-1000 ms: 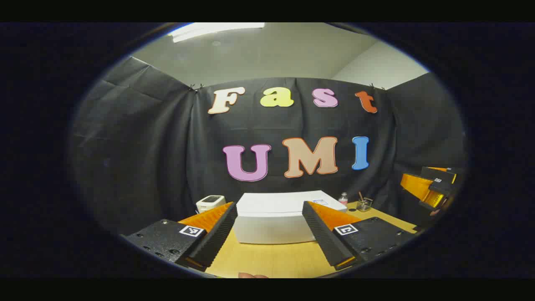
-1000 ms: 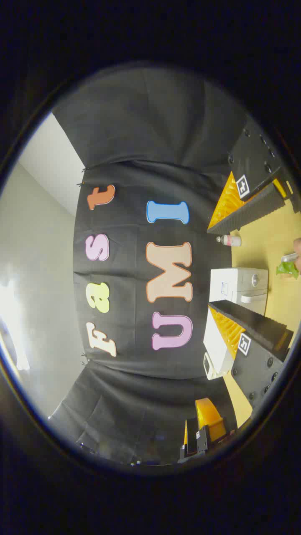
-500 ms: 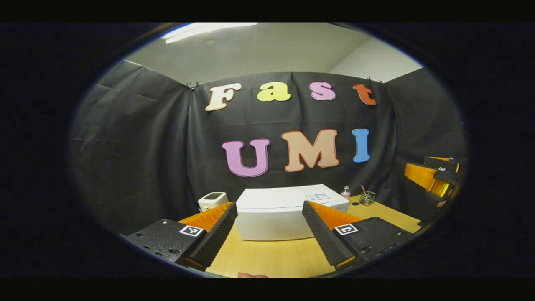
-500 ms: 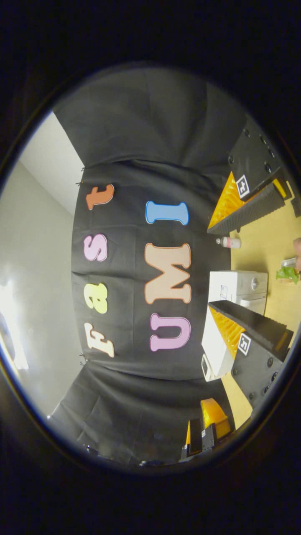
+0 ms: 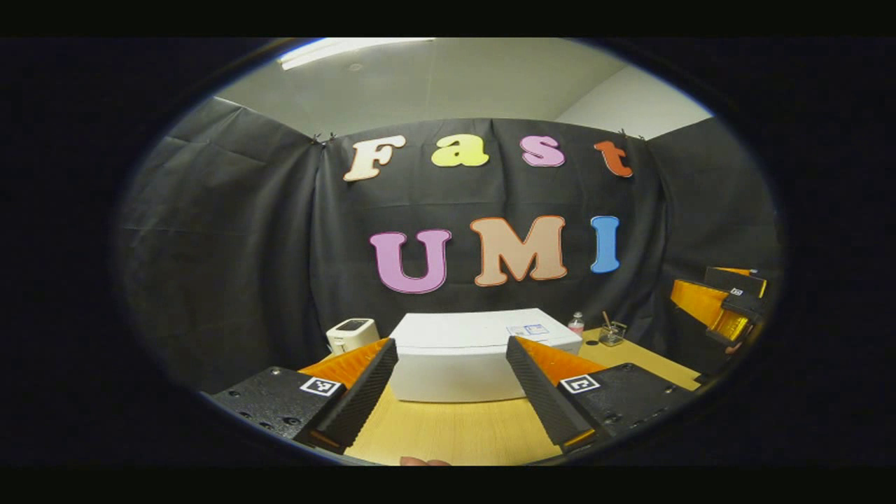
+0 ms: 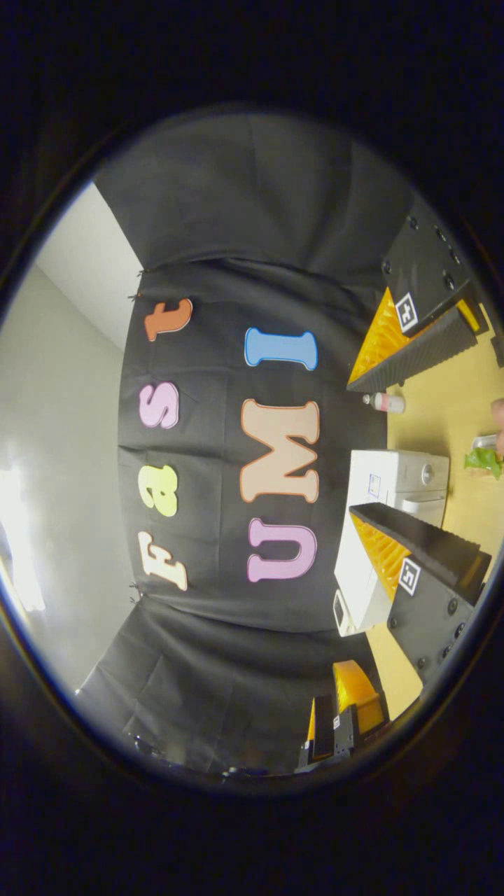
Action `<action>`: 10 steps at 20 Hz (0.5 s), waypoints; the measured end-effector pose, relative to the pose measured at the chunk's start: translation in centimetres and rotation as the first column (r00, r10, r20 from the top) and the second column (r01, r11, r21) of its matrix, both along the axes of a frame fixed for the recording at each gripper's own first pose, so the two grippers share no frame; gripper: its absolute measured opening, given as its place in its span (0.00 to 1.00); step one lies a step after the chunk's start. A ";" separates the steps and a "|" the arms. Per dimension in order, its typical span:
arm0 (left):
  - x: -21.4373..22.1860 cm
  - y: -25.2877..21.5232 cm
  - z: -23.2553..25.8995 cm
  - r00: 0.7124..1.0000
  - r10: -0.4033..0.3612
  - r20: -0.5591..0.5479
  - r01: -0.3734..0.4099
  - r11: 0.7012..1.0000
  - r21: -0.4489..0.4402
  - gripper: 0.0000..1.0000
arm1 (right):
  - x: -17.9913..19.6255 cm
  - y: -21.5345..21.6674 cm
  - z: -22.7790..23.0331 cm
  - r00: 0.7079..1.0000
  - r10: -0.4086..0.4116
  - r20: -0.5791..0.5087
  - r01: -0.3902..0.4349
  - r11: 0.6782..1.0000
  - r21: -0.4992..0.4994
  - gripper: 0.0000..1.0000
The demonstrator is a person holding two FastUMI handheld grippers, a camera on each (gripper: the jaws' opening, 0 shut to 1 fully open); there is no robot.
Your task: Open the microwave oven with the left hand, put the food in, and close the microwave oven.
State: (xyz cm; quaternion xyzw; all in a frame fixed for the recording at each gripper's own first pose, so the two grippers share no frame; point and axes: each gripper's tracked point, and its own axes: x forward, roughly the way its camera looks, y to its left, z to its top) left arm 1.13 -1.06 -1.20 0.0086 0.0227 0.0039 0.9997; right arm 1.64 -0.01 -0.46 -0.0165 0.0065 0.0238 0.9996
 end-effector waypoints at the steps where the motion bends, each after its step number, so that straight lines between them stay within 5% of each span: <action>1: 0.0 0.1 0.0 1.000 0.002 -0.001 -0.002 1.000 0.001 0.98 | 0.1 0.0 0.0 1.000 0.003 -0.001 -0.003 1.000 0.001 1.00; 10: 1.6 -0.3 -1.9 1.000 -0.006 -0.021 0.006 1.000 0.003 1.00 | 0.6 -0.1 0.3 1.000 0.018 0.009 -0.018 1.000 0.007 0.96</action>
